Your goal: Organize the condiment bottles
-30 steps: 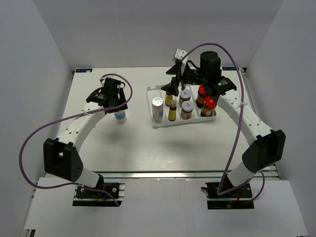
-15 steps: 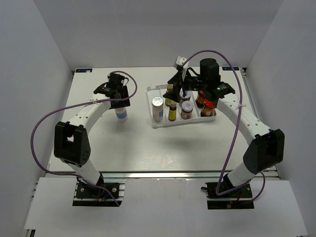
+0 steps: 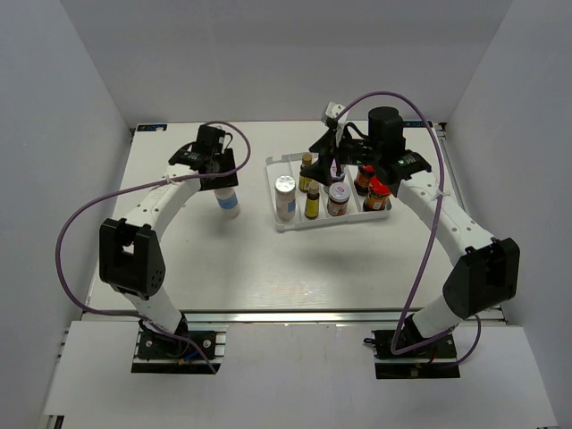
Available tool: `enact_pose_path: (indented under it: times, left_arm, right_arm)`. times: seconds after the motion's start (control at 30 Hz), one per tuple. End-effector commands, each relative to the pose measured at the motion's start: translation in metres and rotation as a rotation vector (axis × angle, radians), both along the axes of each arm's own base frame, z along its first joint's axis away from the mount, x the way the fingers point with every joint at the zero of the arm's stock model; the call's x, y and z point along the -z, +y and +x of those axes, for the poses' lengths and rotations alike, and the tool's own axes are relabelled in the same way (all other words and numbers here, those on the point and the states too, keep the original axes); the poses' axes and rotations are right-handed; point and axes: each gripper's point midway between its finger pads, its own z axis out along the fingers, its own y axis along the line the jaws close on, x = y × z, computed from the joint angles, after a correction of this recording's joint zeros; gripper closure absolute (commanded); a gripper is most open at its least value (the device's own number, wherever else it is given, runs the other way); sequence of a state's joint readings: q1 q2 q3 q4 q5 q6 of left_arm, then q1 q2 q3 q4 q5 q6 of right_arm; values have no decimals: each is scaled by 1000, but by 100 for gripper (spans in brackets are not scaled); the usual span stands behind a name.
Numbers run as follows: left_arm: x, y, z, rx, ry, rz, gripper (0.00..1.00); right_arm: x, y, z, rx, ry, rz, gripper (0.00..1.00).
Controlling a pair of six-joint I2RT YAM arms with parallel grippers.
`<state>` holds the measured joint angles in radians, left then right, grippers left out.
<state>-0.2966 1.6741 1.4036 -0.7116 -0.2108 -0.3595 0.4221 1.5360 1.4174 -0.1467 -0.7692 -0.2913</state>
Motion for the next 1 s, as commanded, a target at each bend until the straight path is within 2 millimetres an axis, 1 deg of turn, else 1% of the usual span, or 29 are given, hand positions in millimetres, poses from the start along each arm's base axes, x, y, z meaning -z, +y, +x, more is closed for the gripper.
enact_pose_path:
  times: [0.0,0.03,0.1,0.13,0.17,0.2,0.23,0.27,0.3,0.33,0.37,0.4,0.43,0.47,0.5,0.53,0.57,0.6,0.63,0.67,0.73,0.83,0.9,0.97]
  left_arm:
    - [-62,-30,30,90,-167,-118,79]
    - [-77,-34,37,104,-199,-131,80]
    - [-82,-43,43,128,-206,-151,81]
    - [-93,-50,48,146,-232,-161,82]
    - [-96,-54,51,157,-238,-166,82]
    - [-92,-58,56,168,-228,-167,82]
    - [-93,-65,58,188,-231,-167,83]
    - [-103,-71,65,202,-255,-175,83]
    - [-94,-78,70,216,-232,-175,83]
    - [-94,-86,73,236,-233,-174,83]
    - [-107,-93,80,250,-264,-182,83]
    - [-97,-100,86,261,-245,-178,83]
    - [-98,-108,88,278,-247,-178,83]
    - [-100,-113,92,285,-255,-181,83]
    - [-111,-118,98,293,-283,-188,84]
    - [-104,-125,102,302,-274,-193,84]
    - [-103,-128,105,306,-275,-198,84]
    - [-109,-132,108,309,-291,-203,84]
    - [-109,-137,109,317,-293,-205,84]
    - [-103,-141,111,323,-285,-204,84]
    - [-103,-148,111,334,-288,-209,84]
    - [-90,-156,110,349,-264,-202,84]
    - [-83,-159,108,356,-249,-196,83]
    - [-71,-161,106,360,-229,-181,82]
  right_arm:
    - [-20,-3,-6,-3,-52,34,20]
    - [-19,-4,-6,0,-43,34,20]
    - [-16,-4,-8,1,-35,34,20]
    - [-15,-4,-8,1,-34,35,20]
    - [-17,-5,-9,4,-36,36,20]
    - [-13,-6,-10,7,-30,32,20]
    - [-13,-7,-11,7,-29,30,20]
    - [-12,-8,-11,11,-32,27,20]
    - [-11,-8,-11,12,-28,25,20]
    - [-10,-8,-12,12,-26,24,20]
    - [-10,-10,-12,14,-26,25,20]
    - [-10,-9,-13,11,-26,25,20]
    - [-10,-10,-13,12,-25,24,20]
    - [-10,-11,-13,14,-25,24,20]
    - [-9,-12,-13,15,-23,24,20]
    - [-7,-11,-14,15,-21,22,20]
    - [-6,-12,-14,17,-18,21,20]
    - [-6,-12,-14,17,-18,21,20]
    - [-5,-13,-15,17,-14,19,20]
    - [-3,-14,-15,20,-9,18,20]
    - [-1,-15,-15,20,-6,17,20]
    - [2,-18,-14,27,2,15,20]
    - [2,-19,-14,29,2,16,20]
    - [2,-19,-12,33,1,16,20]
